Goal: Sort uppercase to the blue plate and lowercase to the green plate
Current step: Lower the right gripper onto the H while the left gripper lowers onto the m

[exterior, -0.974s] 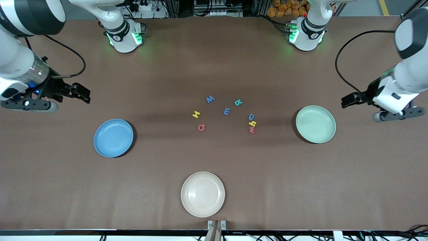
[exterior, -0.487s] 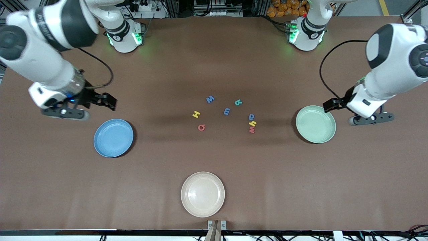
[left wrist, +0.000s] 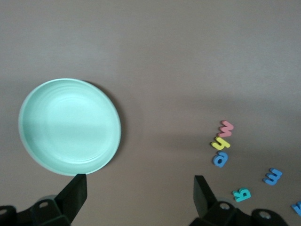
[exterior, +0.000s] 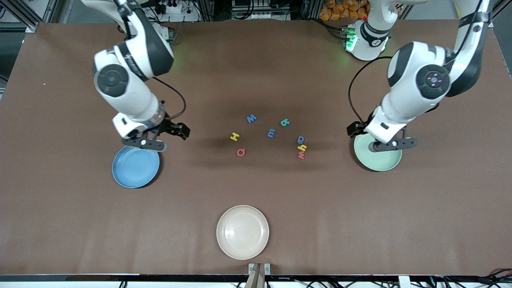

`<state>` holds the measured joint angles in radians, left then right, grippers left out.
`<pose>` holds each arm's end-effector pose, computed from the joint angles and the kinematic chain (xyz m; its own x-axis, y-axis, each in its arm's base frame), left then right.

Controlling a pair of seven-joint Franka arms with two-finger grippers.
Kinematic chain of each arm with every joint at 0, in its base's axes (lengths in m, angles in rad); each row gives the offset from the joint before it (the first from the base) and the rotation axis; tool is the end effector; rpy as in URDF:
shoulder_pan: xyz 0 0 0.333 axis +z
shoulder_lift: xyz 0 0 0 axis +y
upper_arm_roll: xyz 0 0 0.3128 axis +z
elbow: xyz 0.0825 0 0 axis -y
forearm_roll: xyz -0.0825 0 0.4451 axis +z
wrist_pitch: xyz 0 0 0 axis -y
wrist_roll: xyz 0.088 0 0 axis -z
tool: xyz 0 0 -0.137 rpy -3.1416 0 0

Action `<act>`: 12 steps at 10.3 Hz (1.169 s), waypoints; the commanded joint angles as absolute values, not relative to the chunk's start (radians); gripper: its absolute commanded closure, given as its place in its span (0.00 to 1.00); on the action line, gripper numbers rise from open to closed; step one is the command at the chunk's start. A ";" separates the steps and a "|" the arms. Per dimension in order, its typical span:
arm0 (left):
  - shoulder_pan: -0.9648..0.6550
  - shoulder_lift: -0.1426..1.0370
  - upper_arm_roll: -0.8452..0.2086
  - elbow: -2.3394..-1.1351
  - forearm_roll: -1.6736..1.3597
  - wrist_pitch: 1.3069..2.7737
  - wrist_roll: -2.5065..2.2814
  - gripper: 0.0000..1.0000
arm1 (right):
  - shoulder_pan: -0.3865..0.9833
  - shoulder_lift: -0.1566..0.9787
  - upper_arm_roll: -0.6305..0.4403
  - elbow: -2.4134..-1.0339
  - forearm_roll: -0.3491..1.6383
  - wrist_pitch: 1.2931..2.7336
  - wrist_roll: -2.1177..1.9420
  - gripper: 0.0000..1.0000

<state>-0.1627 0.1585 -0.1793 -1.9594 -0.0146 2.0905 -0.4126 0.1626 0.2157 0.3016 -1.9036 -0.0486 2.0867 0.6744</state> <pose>0.6012 -0.2138 0.3300 0.9961 0.0792 -0.0393 0.0803 -0.9964 0.0271 0.5881 0.2861 0.3255 0.9812 -0.1903 -0.0309 -0.1905 -0.9817 -0.0033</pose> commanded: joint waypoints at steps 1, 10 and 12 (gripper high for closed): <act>-0.195 0.234 -0.178 -1.960 0.006 2.196 -0.474 0.00 | 0.184 0.286 0.359 -1.919 -0.132 2.147 0.855 0.00; -0.323 0.504 -0.169 -1.832 0.008 2.417 -0.597 0.00 | 0.290 0.621 0.437 -1.882 -0.437 2.441 1.483 0.20; -0.359 0.549 -0.167 -1.824 0.041 2.448 -0.658 0.00 | 0.293 0.649 0.440 -1.875 -0.443 2.463 1.534 0.20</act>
<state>-0.3322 0.5070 -0.1780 -1.8562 -0.0059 2.4307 -0.5987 0.2916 0.6194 0.4279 -1.9071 -0.4147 2.4560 1.4715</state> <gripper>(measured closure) 0.000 0.198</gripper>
